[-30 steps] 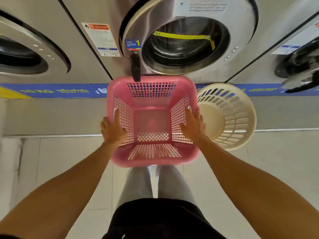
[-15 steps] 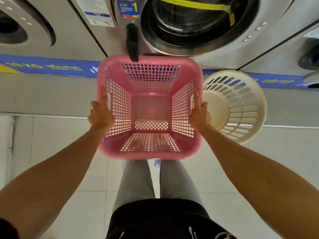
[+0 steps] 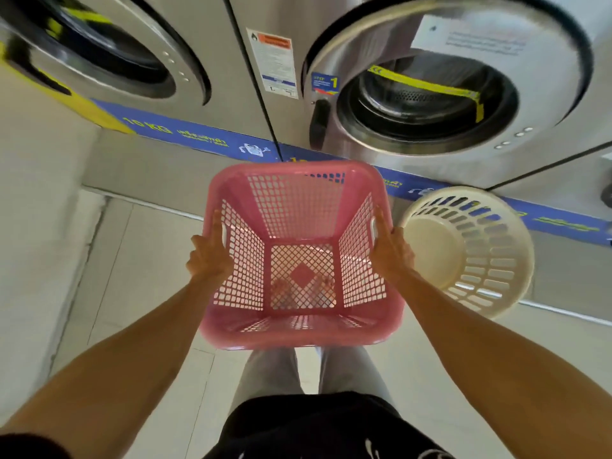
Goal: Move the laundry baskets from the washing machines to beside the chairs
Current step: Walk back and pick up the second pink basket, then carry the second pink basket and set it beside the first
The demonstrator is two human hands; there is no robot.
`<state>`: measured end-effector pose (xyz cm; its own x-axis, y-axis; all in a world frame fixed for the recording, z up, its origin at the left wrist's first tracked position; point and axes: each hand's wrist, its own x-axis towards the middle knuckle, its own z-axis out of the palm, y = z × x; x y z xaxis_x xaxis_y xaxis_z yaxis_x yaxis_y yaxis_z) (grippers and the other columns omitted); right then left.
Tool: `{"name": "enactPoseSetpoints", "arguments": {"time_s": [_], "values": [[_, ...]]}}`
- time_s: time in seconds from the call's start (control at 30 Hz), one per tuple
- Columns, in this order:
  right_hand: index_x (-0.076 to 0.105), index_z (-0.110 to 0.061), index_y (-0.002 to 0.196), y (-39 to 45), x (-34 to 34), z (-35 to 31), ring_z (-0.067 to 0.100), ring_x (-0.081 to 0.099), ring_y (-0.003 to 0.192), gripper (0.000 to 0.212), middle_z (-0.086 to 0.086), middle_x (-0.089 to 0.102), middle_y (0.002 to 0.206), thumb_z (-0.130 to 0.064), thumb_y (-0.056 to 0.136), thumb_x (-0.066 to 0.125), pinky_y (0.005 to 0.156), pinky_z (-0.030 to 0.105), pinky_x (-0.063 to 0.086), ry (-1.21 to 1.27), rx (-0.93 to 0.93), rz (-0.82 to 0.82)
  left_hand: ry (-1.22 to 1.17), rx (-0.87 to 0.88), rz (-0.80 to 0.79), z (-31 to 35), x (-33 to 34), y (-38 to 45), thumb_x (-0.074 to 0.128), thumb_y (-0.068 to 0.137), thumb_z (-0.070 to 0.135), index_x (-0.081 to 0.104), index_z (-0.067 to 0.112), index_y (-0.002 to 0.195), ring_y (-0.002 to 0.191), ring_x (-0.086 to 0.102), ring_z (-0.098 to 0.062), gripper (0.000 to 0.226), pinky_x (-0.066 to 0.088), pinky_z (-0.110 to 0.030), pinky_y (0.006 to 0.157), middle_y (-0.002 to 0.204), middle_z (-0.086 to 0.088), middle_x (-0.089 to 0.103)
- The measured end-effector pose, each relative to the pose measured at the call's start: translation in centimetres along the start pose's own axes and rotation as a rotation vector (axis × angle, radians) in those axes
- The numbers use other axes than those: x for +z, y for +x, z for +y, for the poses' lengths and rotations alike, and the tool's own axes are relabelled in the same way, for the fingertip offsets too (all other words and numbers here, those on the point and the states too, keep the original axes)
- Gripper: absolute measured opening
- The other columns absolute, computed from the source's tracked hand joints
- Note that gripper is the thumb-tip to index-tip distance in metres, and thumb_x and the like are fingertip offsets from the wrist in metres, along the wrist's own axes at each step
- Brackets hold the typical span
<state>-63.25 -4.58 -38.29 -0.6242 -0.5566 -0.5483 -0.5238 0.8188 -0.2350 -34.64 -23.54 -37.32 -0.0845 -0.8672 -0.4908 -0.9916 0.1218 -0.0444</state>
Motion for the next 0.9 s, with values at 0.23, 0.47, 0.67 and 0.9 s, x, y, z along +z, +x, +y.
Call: {"name": "enactPoseSetpoints", "arguments": {"time_s": [0.23,0.47,0.67,0.9], "values": [[-0.006,-0.045,0.158,-0.6,-1.1,-3.3,0.030,0.053,0.080,0.090,0.018,0.049,0.118,-0.014,0.097,0.052,0.065,0.040,0.043,-0.096,-0.140,-0.048,-0.126,-0.124,0.037,-4.3,-0.5,-3.0,0.063,0.088,0.008,-0.013,0.050,0.151,0.079,0.059,-0.033,0.107,0.055,-0.044,0.062,0.112,-0.017,0.043],[-0.001,-0.048,0.157,-1.7,0.1,-8.2,0.041,0.060,0.101,0.075,0.017,0.047,0.124,-0.025,0.102,0.043,0.086,0.051,0.048,-0.172,-0.335,-0.089,-0.329,-0.320,0.052,-10.4,2.7,-8.3,0.070,0.088,0.019,-0.017,0.053,0.148,0.073,0.054,-0.030,0.110,0.056,-0.045,0.060,0.108,-0.017,0.043],[-0.001,-0.046,0.158,-3.9,1.4,-14.0,0.044,0.060,0.106,0.081,0.020,0.046,0.128,-0.024,0.098,0.049,0.089,0.048,0.048,-0.350,-0.570,-0.167,-0.453,-0.536,0.051,-15.3,5.7,-14.9,0.071,0.088,0.018,-0.018,0.051,0.149,0.068,0.048,-0.023,0.113,0.043,-0.033,0.051,0.112,-0.019,0.044],[0.001,-0.042,0.158,-9.9,4.7,-18.7,0.043,0.061,0.103,0.069,0.023,0.049,0.126,-0.030,0.103,0.040,0.088,0.048,0.049,-0.483,-0.849,-0.152,-0.552,-0.738,0.081,-20.1,9.4,-24.0,0.065,0.092,0.020,-0.015,0.044,0.153,0.070,0.045,-0.021,0.103,0.042,-0.031,0.055,0.112,-0.017,0.044]]}}
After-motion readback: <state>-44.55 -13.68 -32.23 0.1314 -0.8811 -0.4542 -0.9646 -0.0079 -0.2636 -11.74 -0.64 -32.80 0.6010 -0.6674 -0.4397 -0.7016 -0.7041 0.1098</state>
